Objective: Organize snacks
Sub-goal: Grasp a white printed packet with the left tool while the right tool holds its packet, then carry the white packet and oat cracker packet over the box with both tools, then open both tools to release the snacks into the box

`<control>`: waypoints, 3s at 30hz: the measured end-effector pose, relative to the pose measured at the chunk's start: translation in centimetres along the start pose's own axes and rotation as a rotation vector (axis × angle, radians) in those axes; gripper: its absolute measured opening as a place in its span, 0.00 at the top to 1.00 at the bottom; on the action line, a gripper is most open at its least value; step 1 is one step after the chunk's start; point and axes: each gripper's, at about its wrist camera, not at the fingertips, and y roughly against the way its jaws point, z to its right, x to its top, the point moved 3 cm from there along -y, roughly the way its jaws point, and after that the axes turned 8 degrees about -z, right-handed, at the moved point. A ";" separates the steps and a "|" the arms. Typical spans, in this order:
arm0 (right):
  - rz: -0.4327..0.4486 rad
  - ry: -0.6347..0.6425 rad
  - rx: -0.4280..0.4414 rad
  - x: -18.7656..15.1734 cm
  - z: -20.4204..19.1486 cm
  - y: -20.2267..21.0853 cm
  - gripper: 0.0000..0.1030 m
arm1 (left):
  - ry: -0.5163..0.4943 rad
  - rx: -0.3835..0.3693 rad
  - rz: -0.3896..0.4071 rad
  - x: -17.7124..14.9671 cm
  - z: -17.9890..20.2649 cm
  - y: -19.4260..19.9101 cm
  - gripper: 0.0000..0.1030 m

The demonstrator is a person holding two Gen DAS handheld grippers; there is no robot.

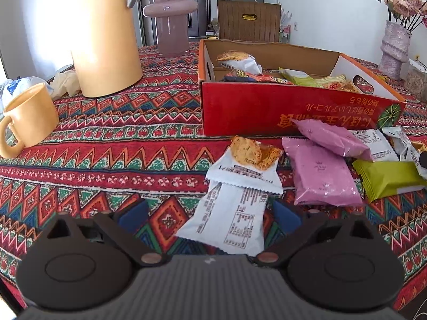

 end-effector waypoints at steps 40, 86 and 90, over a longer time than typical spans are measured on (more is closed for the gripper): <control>0.030 0.039 0.039 0.5 -1.6 1.9 0.64 | -0.031 -0.056 0.231 1.9 1.8 7.8 0.57; 0.074 0.073 0.029 12.5 -1.3 -9.5 0.64 | 0.020 -0.096 0.278 15.4 6.3 -1.2 0.57; 0.075 0.071 0.019 12.2 -1.1 -10.3 0.64 | 0.040 -0.097 0.272 15.4 5.7 -2.5 0.57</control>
